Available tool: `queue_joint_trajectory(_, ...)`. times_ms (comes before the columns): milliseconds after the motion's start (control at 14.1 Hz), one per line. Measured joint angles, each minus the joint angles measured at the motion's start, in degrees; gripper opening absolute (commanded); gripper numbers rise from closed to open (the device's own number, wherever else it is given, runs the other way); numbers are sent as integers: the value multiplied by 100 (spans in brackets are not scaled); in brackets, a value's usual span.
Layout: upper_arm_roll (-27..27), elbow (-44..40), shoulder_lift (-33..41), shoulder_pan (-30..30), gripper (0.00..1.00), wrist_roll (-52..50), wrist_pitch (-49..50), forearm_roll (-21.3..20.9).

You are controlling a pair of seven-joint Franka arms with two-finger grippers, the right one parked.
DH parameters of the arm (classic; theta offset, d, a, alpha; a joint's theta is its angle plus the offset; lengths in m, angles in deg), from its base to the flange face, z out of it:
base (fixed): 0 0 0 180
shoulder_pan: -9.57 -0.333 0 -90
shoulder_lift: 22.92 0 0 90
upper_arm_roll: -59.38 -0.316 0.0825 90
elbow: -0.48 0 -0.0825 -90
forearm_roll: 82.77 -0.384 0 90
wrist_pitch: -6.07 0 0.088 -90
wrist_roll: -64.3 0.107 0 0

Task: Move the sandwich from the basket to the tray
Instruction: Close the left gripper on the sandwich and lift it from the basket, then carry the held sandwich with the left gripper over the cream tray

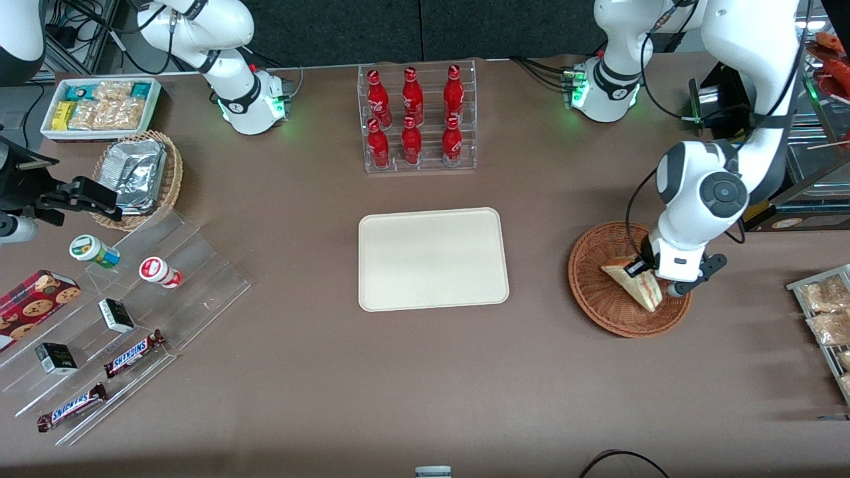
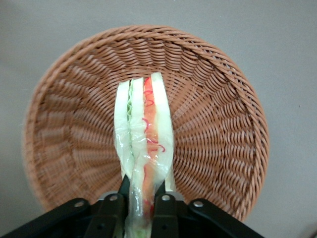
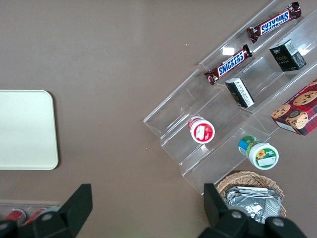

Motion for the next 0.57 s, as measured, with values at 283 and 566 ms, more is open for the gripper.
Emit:
queue_joint_trajectory(283,39,-1247,134,324,0,110,1942,-1)
queue_joint_trajectory(566,72,-1728,119,1013,0,110,2542,6)
